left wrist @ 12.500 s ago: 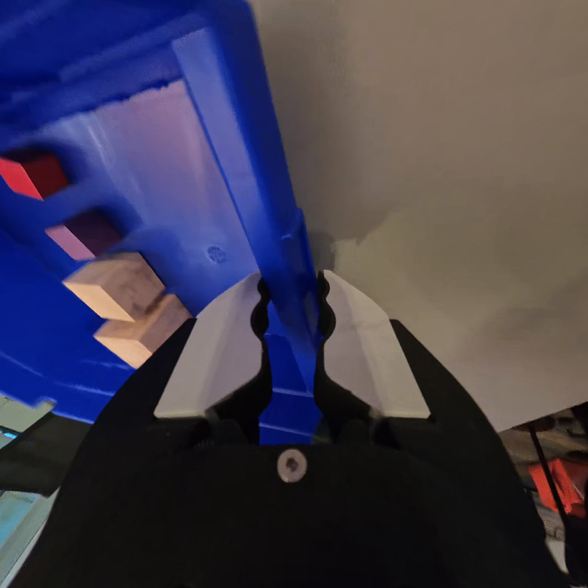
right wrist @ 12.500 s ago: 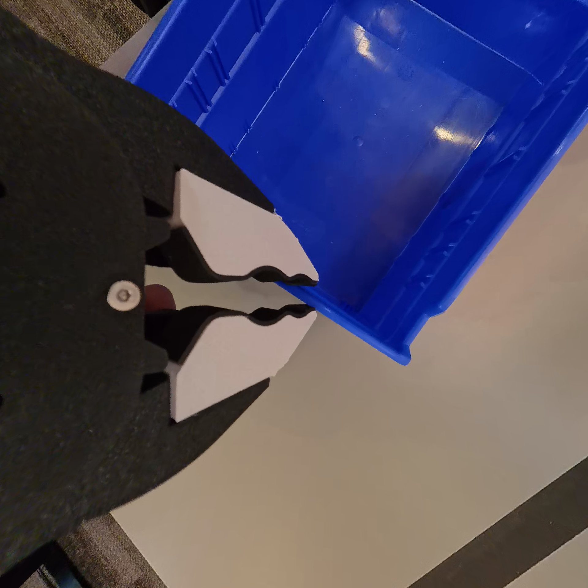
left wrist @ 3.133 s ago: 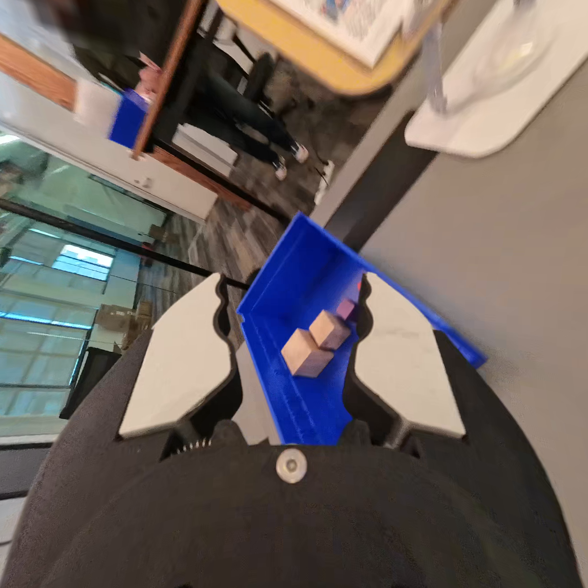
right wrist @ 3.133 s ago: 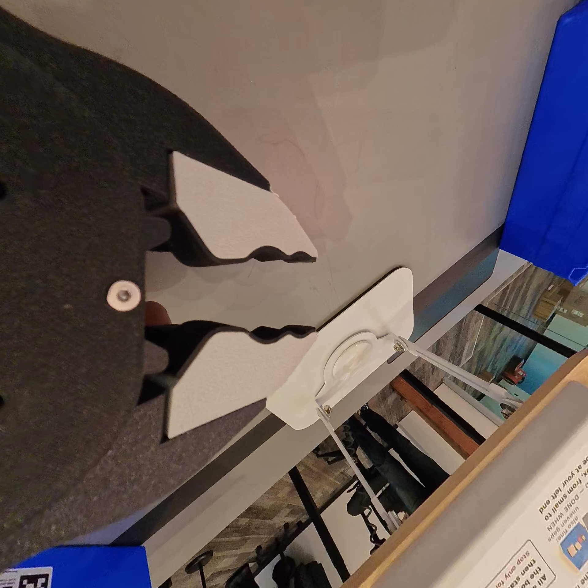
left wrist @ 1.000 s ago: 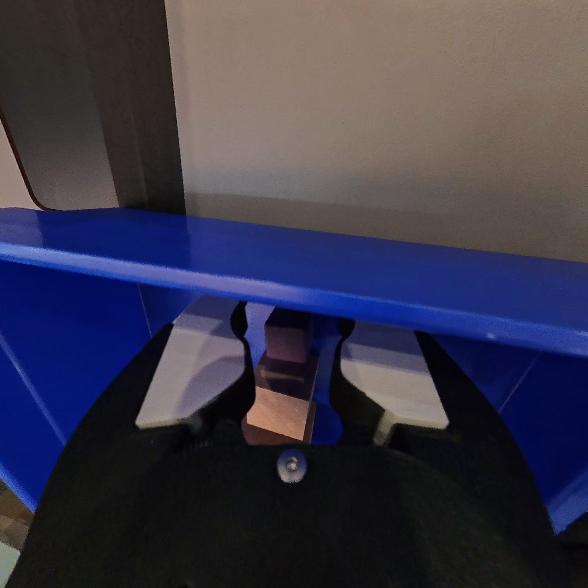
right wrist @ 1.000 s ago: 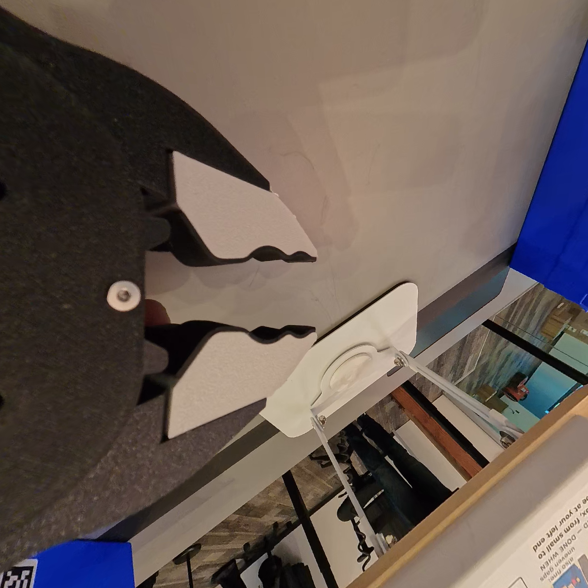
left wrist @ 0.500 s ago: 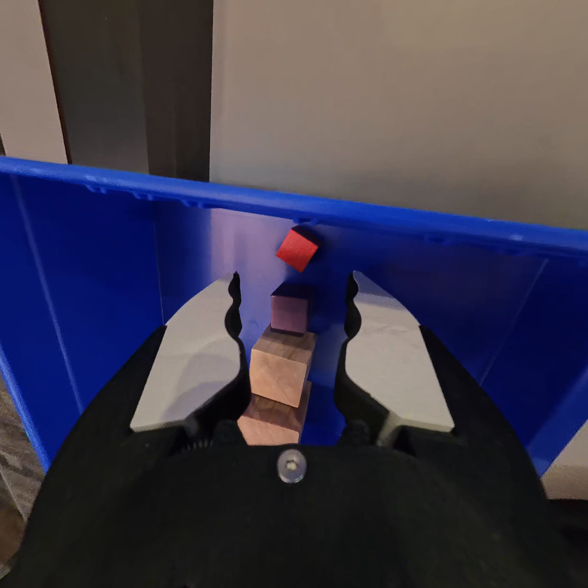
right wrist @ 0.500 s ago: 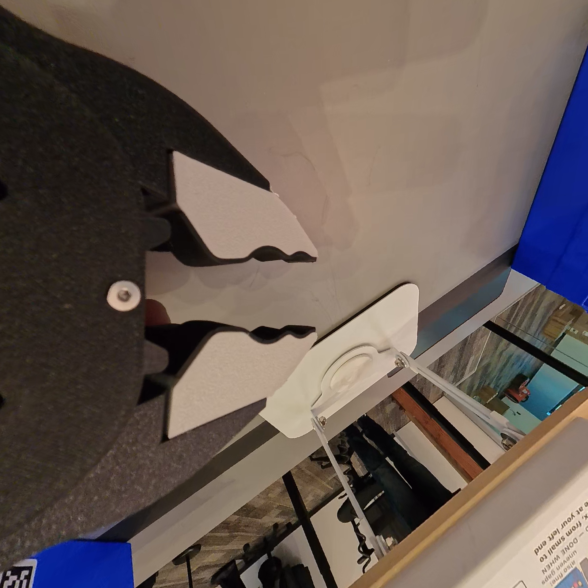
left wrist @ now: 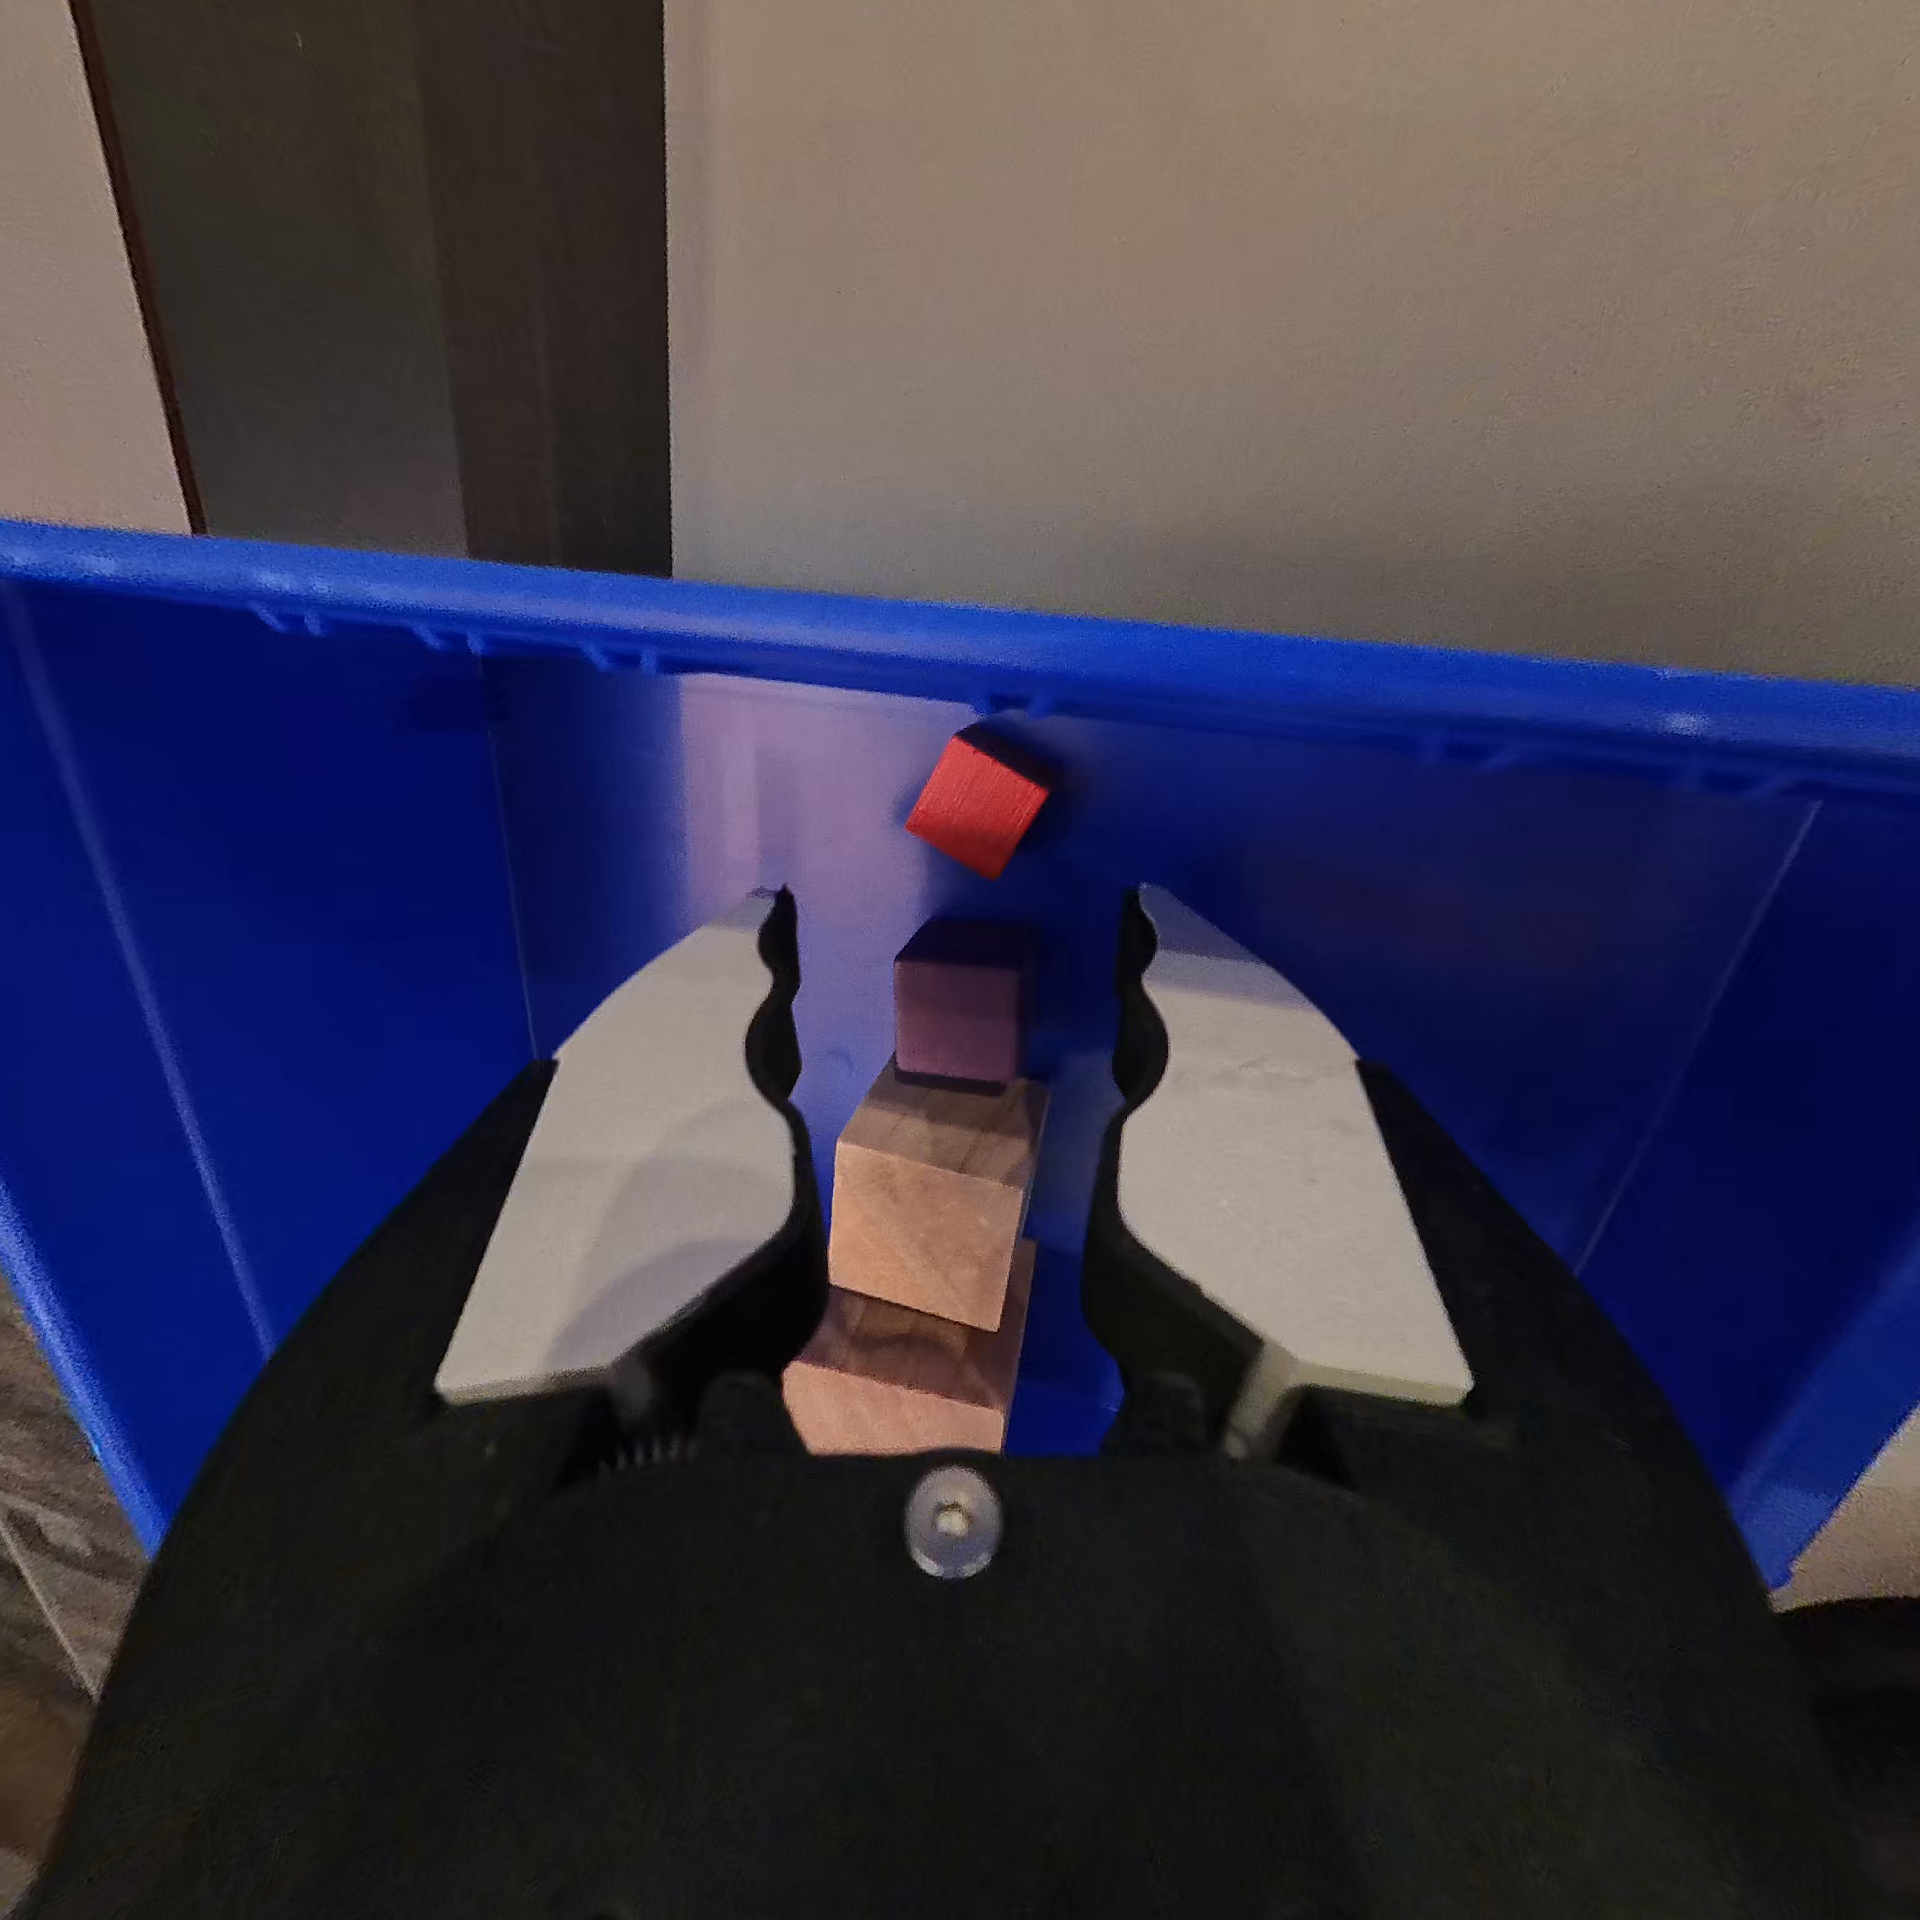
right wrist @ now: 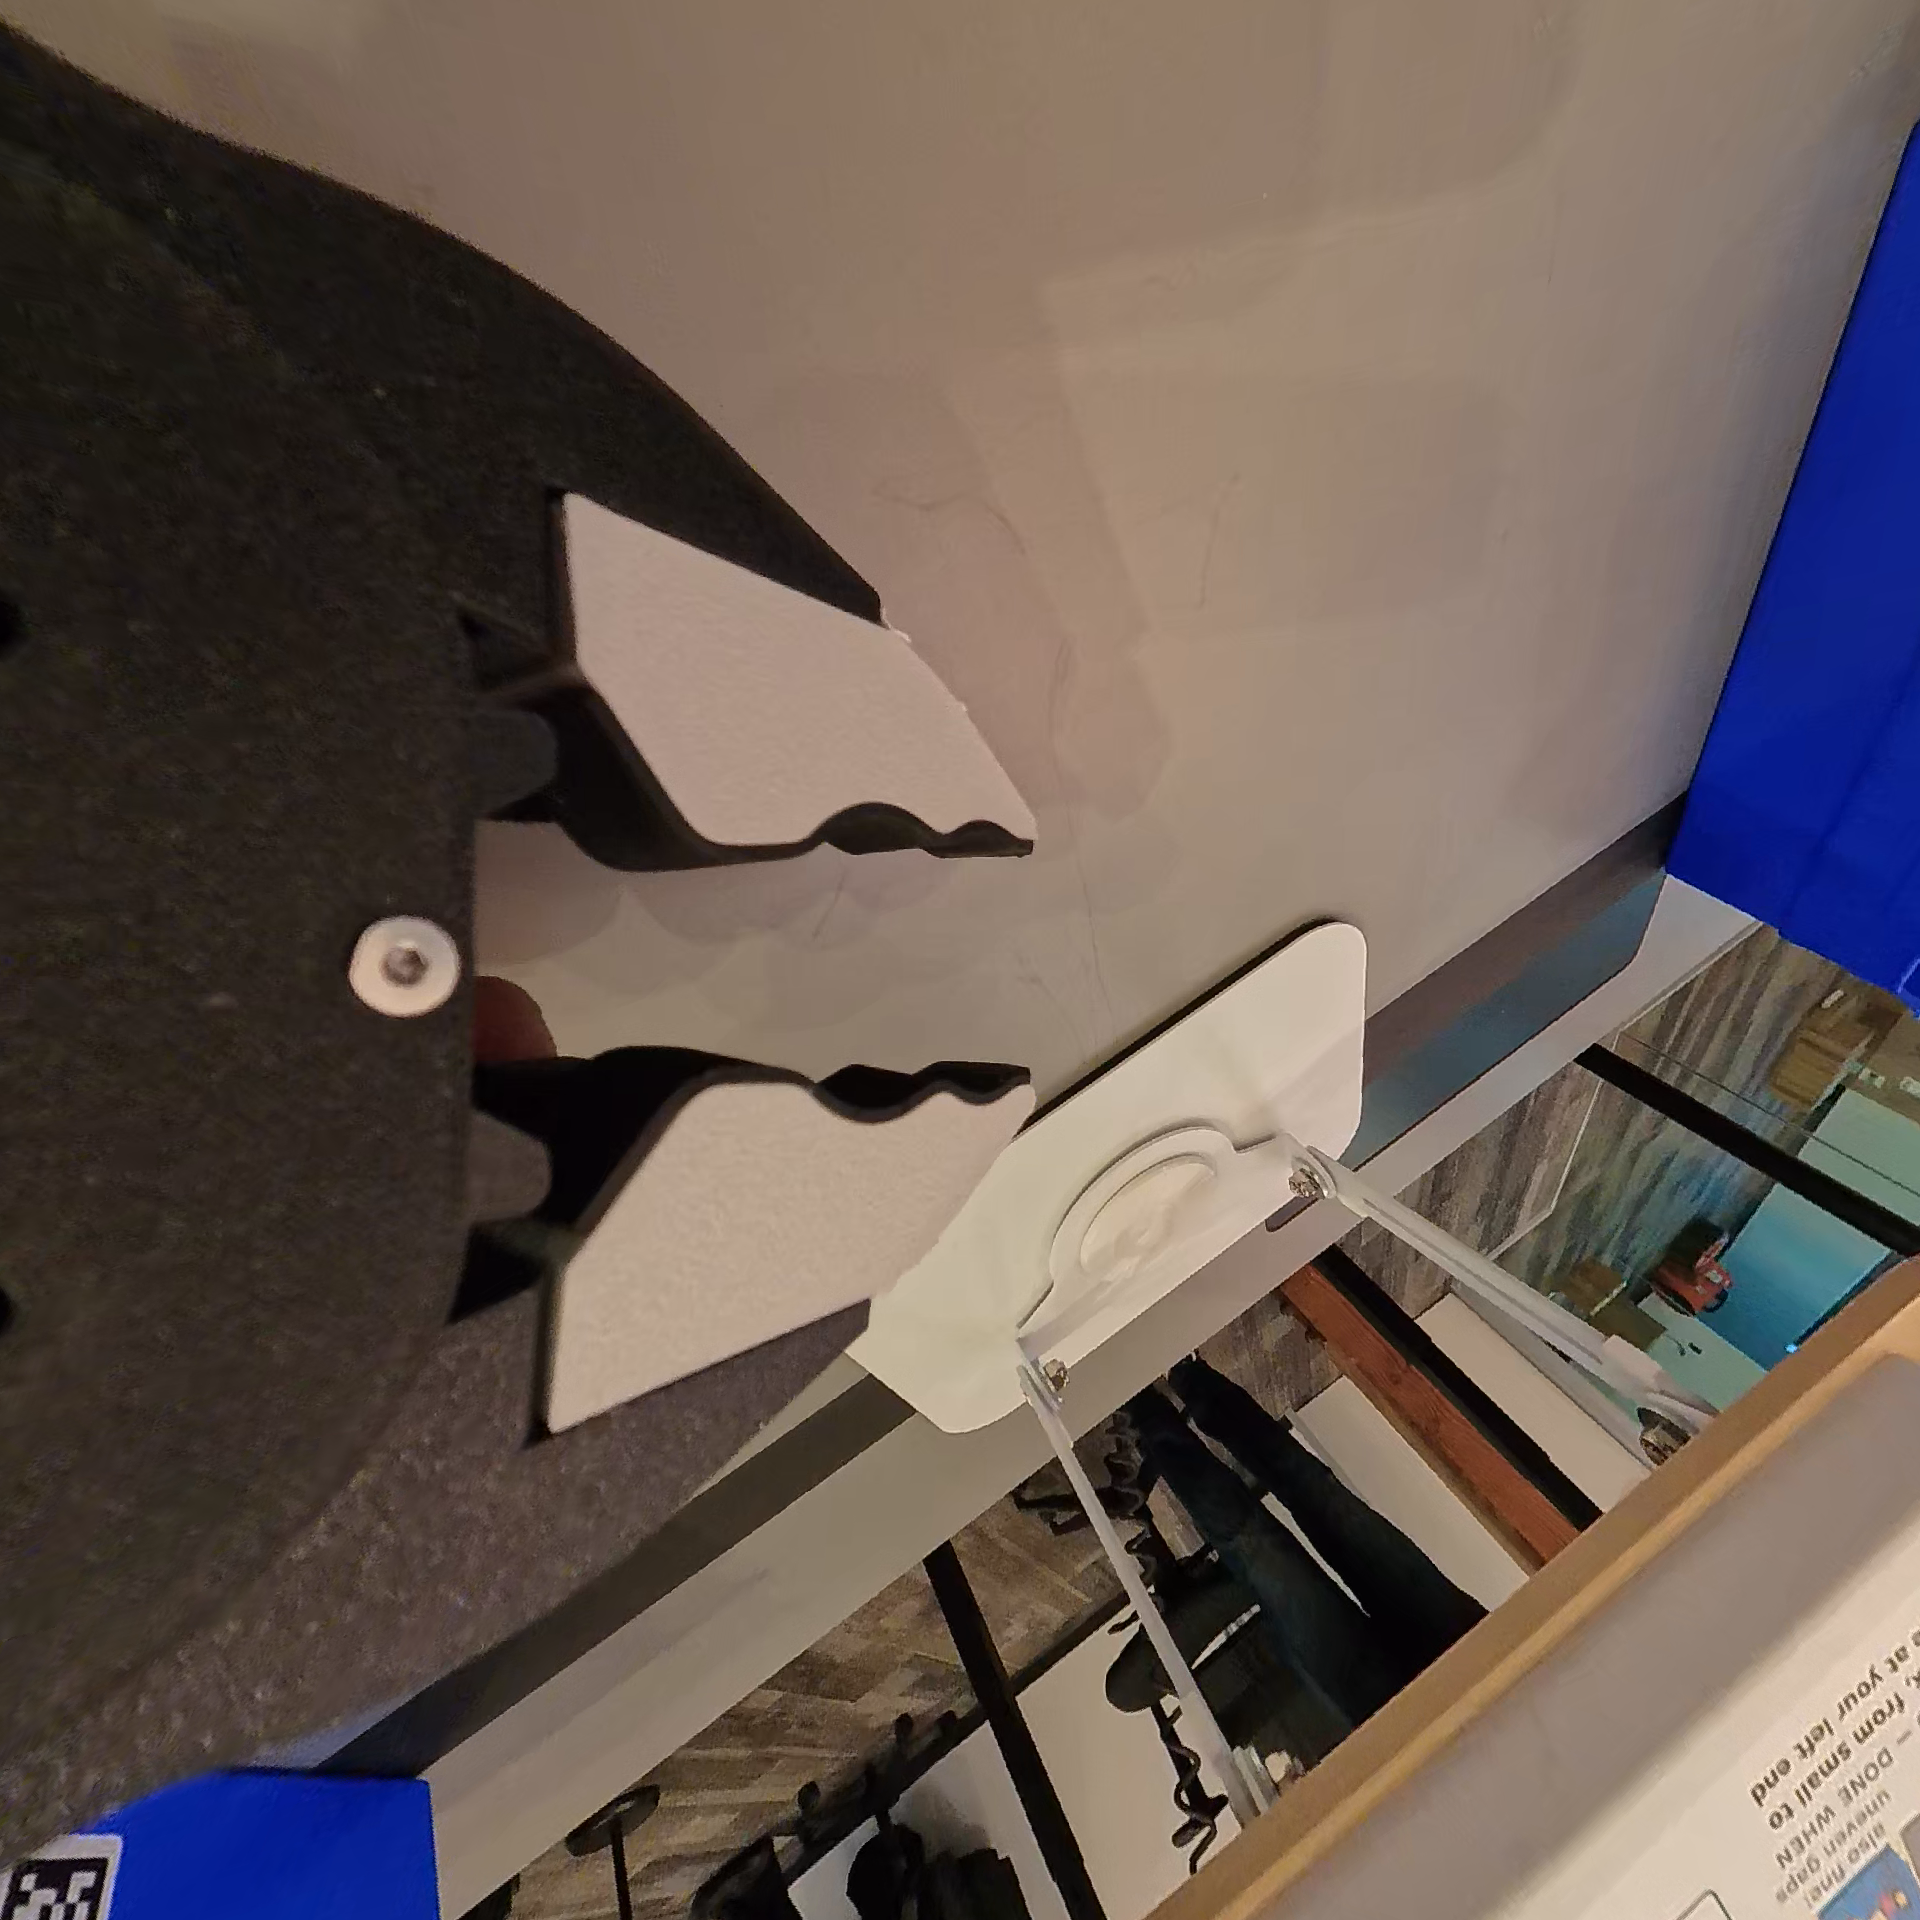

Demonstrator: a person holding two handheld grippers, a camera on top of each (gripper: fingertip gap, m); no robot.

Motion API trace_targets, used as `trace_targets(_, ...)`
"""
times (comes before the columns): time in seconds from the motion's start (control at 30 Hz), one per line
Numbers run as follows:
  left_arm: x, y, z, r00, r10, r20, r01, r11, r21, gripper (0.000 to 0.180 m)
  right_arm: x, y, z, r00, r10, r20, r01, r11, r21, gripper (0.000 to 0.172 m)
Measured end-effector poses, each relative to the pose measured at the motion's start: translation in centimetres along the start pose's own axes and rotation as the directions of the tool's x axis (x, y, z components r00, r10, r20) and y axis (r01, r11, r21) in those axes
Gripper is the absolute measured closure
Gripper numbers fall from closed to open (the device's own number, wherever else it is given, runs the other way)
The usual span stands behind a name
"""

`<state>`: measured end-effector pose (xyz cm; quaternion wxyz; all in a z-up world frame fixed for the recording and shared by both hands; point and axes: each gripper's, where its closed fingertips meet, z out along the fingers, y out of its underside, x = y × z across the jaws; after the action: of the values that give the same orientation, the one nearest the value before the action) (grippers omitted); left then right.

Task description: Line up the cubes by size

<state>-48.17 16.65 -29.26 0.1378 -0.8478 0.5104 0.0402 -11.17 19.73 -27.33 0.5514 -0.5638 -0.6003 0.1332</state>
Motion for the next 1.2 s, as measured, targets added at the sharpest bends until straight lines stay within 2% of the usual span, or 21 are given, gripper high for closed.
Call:
trace_targets(0.37, 0.5, 0.0, 1.3, 0.999, 0.024, -0.036, -0.025, 0.999, -0.029, 0.130, -0.1, 0.2, 0.2, 1.000, -0.016, -0.006, 0.016, 1.000, -0.020, 0.135)
trace_targets(0.57, 0.4, -0.6, 2.2, 0.997, 0.068, -0.031, -0.069, 0.997, -0.017, 0.128, -0.2, 0.2, 0.3, 1.000, -0.024, -0.004, 0.024, 0.999, -0.024, 0.135)
trace_targets(0.67, 0.3, -0.4, 2.5, 0.996, 0.085, -0.035, -0.087, 0.995, -0.041, 0.135, -0.2, 0.2, 0.3, 1.000, -0.022, -0.003, 0.022, 1.000, -0.020, 0.135)
trace_targets(0.77, 0.4, -0.6, 2.5, 0.994, 0.100, -0.042, -0.102, 0.994, -0.037, 0.155, -0.2, 0.2, 0.2, 1.000, -0.020, 0.001, 0.020, 1.000, -0.017, 0.135)
trace_targets(0.9, 0.2, -0.7, 2.4, 0.995, 0.095, -0.030, -0.096, 0.995, -0.034, 0.157, -0.2, 0.2, 0.2, 1.000, -0.022, 0.003, 0.022, 1.000, -0.017, 0.135)
trace_targets(1.07, -1.0, 0.2, -0.1, 0.997, 0.050, 0.056, -0.047, 0.998, -0.042, 0.159, -0.2, 0.0, 0.1, 1.000, -0.022, -0.002, 0.022, 1.000, -0.007, 0.134)
trace_targets(1.2, -1.8, 0.9, -5.5, 0.983, -0.044, 0.179, 0.038, 0.998, 0.041, 0.159, 0.3, -0.7, -0.4, 1.000, 0.009, -0.017, -0.008, 0.998, 0.056, 0.135)
